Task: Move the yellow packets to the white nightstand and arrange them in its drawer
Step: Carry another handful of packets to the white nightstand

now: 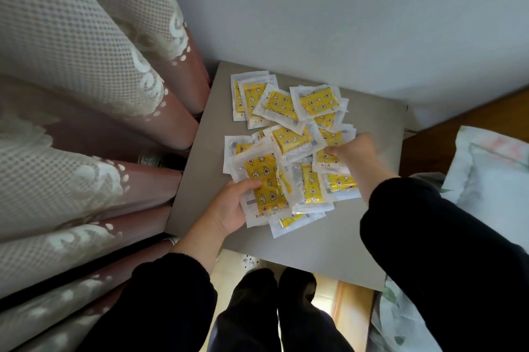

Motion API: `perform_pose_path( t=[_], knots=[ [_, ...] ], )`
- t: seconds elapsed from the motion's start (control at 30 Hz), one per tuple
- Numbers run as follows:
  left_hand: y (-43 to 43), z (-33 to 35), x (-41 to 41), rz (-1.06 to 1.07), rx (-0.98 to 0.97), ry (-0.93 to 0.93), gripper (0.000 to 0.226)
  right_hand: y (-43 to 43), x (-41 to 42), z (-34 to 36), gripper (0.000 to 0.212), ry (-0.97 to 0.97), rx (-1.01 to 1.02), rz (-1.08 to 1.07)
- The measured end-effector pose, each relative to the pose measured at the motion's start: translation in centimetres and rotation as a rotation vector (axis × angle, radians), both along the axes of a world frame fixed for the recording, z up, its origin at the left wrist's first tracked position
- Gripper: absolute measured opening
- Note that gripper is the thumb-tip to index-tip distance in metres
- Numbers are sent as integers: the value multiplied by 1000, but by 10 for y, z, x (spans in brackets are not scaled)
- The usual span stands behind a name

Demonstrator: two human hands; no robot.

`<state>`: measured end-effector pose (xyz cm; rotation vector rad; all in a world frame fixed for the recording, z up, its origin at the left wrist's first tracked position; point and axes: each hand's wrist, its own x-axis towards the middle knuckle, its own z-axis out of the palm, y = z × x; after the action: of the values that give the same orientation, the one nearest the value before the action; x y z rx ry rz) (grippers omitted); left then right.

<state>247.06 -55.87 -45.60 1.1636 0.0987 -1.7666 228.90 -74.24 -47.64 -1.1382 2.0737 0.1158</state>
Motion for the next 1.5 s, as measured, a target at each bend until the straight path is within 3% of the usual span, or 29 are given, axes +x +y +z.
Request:
perform_pose_path(
  t=[0.27,0.37,0.47,0.67,0.87,1.0,1.1,1.2,1.3,1.4,1.5],
  knots=[
    [-2,3,-4,8,-25,-4,26,-7,-4,18,59,-31,86,52],
    [-1,1,-8,4,-14,6,29,-9,-8,18,60,-56,35,72],
    [1,-2,-11,-15,12,-7,31,-12,-19,16,47,-137,-27,35],
    [-2,-5,-27,-18,73,-42,31,-8,-43,25,74,-286,56,-208],
    [-8,-7,-42,-28,112,-61,36,2,-77,25,25,-482,215,-385],
    [-8,-7,-50,-17,164,-82,35,11,-94,27,25,-412,152,-279],
    [-5,-8,-56,5,210,-98,22,20,-98,25,24,-293,19,-53],
    [-2,-7,-63,17,243,-92,30,28,-90,21,22,-191,-77,150],
    [0,-7,-69,24,256,-113,41,31,-77,4,36,-120,-78,220],
    [2,-8,-72,34,260,-127,46,36,-67,-7,57,91,-86,353],
    [3,-9,-73,50,255,-124,42,41,-61,-7,59,83,-66,333]
  ],
)
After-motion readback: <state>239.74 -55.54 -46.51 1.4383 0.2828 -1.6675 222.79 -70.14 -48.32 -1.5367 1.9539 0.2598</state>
